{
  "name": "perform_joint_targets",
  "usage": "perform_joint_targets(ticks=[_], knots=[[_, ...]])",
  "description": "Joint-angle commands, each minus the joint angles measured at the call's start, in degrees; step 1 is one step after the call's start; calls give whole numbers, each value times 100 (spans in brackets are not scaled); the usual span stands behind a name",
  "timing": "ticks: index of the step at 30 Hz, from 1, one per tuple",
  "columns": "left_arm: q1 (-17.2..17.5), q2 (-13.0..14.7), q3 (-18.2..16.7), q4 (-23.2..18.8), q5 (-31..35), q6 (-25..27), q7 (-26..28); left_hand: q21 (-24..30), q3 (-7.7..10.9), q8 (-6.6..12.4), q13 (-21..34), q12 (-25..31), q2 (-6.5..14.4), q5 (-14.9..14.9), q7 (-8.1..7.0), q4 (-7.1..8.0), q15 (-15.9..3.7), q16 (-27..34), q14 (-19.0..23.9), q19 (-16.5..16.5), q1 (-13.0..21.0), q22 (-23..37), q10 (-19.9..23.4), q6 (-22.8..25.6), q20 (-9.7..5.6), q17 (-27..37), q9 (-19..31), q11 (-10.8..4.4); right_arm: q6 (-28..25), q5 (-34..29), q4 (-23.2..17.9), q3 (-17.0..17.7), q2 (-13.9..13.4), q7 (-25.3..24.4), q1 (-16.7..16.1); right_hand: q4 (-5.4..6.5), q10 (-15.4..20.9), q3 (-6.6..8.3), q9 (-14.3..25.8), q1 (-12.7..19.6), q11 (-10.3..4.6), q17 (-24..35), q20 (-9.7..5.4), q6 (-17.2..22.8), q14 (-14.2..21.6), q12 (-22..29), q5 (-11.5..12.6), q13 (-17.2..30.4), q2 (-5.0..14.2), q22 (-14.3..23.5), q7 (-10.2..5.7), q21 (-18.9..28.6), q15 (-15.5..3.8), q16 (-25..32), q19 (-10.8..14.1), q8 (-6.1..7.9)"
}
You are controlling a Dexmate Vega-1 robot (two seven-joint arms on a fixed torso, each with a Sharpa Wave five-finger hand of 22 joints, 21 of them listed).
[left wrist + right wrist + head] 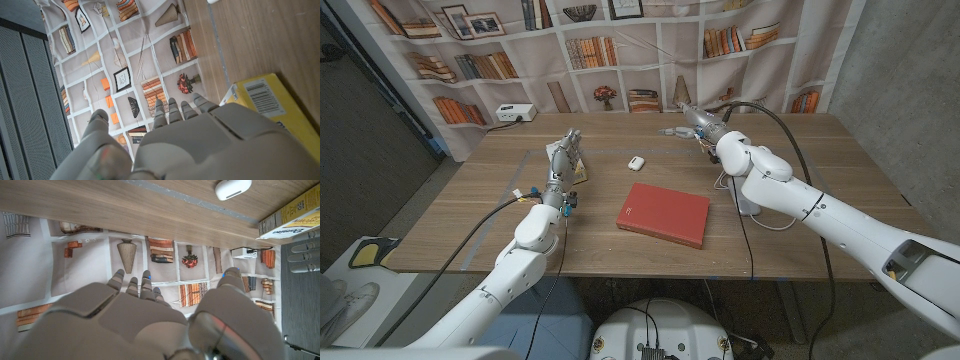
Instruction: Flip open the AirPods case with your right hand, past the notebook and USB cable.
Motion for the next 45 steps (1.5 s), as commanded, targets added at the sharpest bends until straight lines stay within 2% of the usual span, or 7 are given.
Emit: perform_joint_targets(ticks=[1, 6, 22, 29, 36, 41, 45], knots=[[85, 6, -41, -60, 48, -95, 59, 36, -7, 16, 6, 18, 42, 39, 16, -12, -8, 33, 22, 31, -7, 14, 47, 21, -2, 12, 7, 7, -111, -174, 79, -203, 123, 156, 172, -5, 30, -9, 30, -23, -1, 25, 17, -1037, -455, 32, -4, 11, 17, 19, -72, -13, 50, 32, -25, 11], [136, 10, -56, -98, 79, -117, 98, 36, -6, 16, 6, 23, 48, 40, 19, -14, 6, 34, 29, 35, -2, 14, 59, 22, 1, 11, 7, 16, 147, -192, 188, -170, 184, -168, 95, -22, 292, 14, 32, 21, -86, 22, 3, -902, -268, 114, -8, 42, 36, 22, -99, 26, -8, 108, 36, 99], [120, -131, -24, 71, 77, -311, 50, 36, -38, 74, 5, 26, 27, 40, 49, -8, 2, 30, 23, 53, -32, 16, 70, 208, 14, 15, 8, 39, 31, -496, 260, -422, 306, 185, 323, -44, 385, 38, 30, 77, -215, 15, 12, -789, -188, 120, -10, 68, 43, 22, -117, 39, -15, 135, 84, 146], [120, -280, -29, 197, 173, -575, 134, 81, -103, 141, 5, 107, 57, 74, 396, 80, -24, 73, 160, 219, -181, 17, 302, 549, -123, 26, 4, 71, -29, -484, 338, -512, 359, 572, 486, -48, 421, 47, 29, 95, -208, 13, 18, -854, -183, 119, -12, 82, 47, 22, -104, 37, -11, 133, 92, 119], [186, -399, -42, 173, 313, -639, 386, 49, -174, 159, 3, 125, 17, 89, 162, 120, -44, 41, 122, 182, -288, 17, 385, 722, -69, 28, 5, 55, -35, -549, 391, -561, 404, 585, 519, -46, 428, 47, 29, 95, -218, 12, 20, -845, -182, 116, -12, 87, 47, 22, -101, 34, -10, 132, 89, 122], [181, -407, -25, 204, 318, -672, 339, 44, -207, 186, 1, 164, 6, 106, 271, 131, -63, 56, 185, 195, -330, 15, 518, 910, -63, 23, 10, 45, -79, -642, 390, -629, 451, 633, 567, -44, 443, 48, 29, 95, -222, 12, 20, -842, -179, 119, -13, 90, 49, 22, -92, 33, -17, 132, 89, 124], [184, -436, -10, 225, 275, -678, 308, 34, -208, -129, 1, 107, 81, 143, 309, 118, -59, 34, 186, 214, -313, 14, 493, -45, -63, 17, 0, 9, -71, -571, 390, -578, 464, 641, 537, -44, 451, 51, 29, 100, -215, 11, 19, -847, -177, 117, -13, 95, 53, 22, -87, 33, -21, 132, 91, 122]])
